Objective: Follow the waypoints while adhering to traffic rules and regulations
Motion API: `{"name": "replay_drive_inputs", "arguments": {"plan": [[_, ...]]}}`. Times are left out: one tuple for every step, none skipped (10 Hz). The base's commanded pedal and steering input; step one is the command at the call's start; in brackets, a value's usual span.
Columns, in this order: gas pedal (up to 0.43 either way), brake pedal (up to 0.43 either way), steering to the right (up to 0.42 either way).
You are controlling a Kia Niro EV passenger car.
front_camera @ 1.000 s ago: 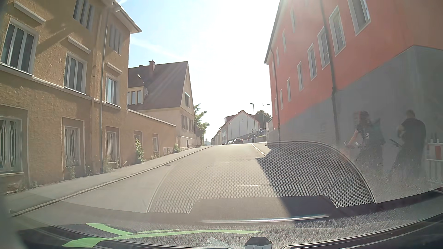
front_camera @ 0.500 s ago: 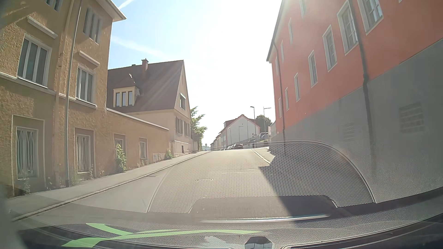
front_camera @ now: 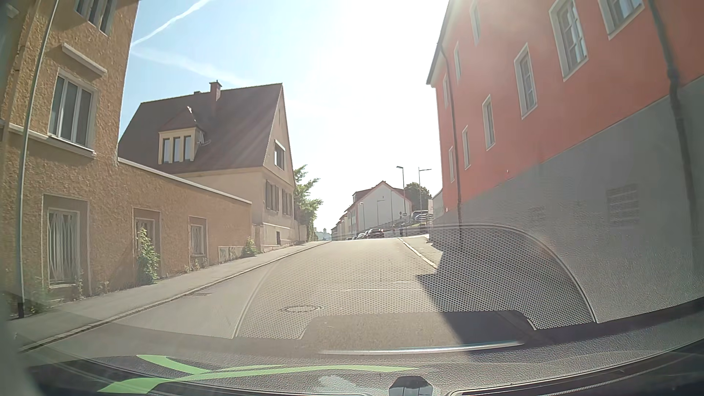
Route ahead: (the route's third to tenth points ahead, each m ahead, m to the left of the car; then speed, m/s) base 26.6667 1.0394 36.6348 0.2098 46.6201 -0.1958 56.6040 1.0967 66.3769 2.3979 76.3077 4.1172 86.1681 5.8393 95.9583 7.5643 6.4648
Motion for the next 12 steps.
{"name": "replay_drive_inputs", "arguments": {"plan": [[0.220, 0.000, 0.005], [0.220, 0.000, 0.005], [0.220, 0.000, 0.004], [0.220, 0.000, 0.002], [0.209, 0.000, 0.002], [0.110, 0.000, 0.002], [0.000, 0.000, 0.002], [0.000, 0.000, 0.001], [0.000, 0.000, 0.001], [0.000, 0.000, 0.001], [0.000, 0.000, 0.000], [0.000, 0.000, 0.001]]}}
